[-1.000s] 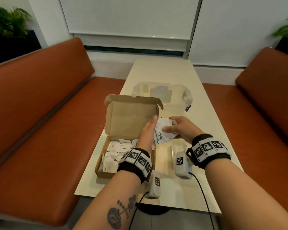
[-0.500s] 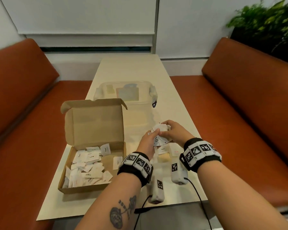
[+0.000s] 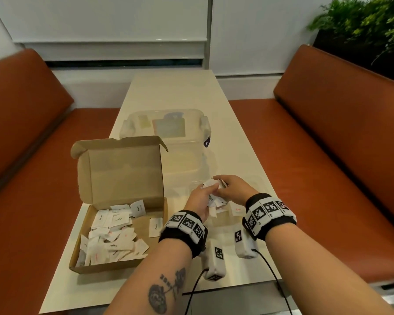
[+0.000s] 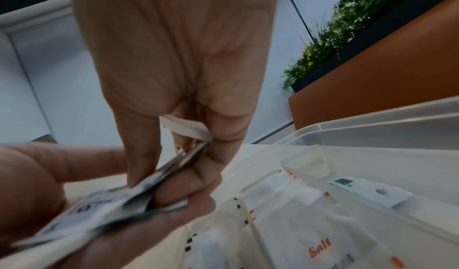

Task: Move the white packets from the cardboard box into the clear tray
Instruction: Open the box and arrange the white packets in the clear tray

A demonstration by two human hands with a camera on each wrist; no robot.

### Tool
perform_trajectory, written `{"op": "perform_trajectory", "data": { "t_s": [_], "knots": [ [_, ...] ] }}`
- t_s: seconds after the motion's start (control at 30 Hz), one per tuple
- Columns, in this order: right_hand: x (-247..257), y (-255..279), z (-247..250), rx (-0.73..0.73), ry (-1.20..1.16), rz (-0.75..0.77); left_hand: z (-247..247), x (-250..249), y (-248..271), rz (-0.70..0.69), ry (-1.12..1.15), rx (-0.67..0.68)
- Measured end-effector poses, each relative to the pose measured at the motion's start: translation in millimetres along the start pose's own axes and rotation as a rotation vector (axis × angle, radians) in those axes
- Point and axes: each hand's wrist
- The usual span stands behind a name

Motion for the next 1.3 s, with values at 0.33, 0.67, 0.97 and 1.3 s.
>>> {"op": "perform_trajectory", "data": {
  "t_s": [0.33, 0.67, 0.97, 1.3],
  "knots": [
    [7, -11, 1, -0.021, 0.021, -0.055, 6, -1, -11, -0.023, -0.098, -0.043],
    [2, -21, -21, -0.128, 0.008, -0.069, -19, -20, 2, 0.046, 0.061, 0.11],
    [9, -14, -25, -0.233, -0.355, 0.029, -7, -18, 2, 0.031, -0.011, 0.132],
    [12, -12, -26, -0.122, -0.594, 0.042, -6, -11, -2, -0.099, -0.052, 0.089]
  ]
}}
Point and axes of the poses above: each hand's wrist, its own y-axis away from the middle knuckle, its own z-axis out of the back of the hand, x = y × z, and after that the axes turned 7 degrees about -y, right-handed
